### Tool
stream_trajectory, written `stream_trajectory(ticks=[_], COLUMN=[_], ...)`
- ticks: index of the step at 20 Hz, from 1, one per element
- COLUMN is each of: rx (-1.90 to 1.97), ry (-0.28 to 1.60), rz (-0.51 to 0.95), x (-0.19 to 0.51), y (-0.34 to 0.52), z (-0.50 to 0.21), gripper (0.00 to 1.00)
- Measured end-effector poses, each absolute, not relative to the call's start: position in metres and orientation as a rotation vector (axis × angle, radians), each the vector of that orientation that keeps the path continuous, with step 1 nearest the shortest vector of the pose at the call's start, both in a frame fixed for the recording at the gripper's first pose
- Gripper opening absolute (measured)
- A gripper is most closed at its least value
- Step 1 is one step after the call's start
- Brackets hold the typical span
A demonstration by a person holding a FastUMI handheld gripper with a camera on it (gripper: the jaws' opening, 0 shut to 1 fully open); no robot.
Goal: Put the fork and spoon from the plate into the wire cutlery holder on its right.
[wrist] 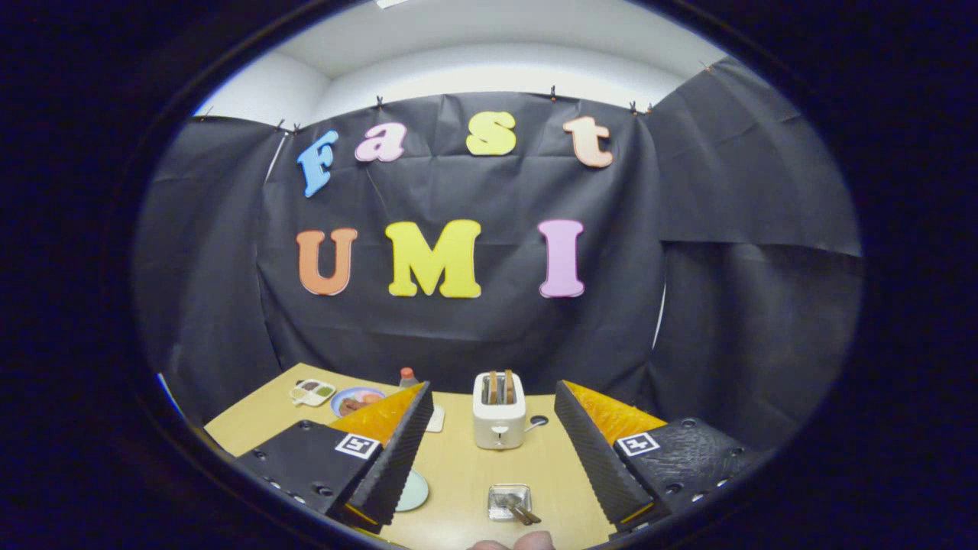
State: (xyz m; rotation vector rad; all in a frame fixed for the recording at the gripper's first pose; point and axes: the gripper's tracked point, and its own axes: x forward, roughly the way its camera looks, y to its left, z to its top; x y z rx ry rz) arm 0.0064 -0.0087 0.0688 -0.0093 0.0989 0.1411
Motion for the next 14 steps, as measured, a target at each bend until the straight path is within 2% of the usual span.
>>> stream_trajectory(ticks=[3, 6, 14], rx=[-0.015, 0.051, 0.042], ry=[0.038, 0.055, 0.033], rz=[0.129, 0.111, 0.093], x=[-0.019, -0.037, -0.051], y=[-0.001, 0.007, 0.026], z=[0.081, 0.067, 0.067], gripper=[0.96, 0.96, 0.96])
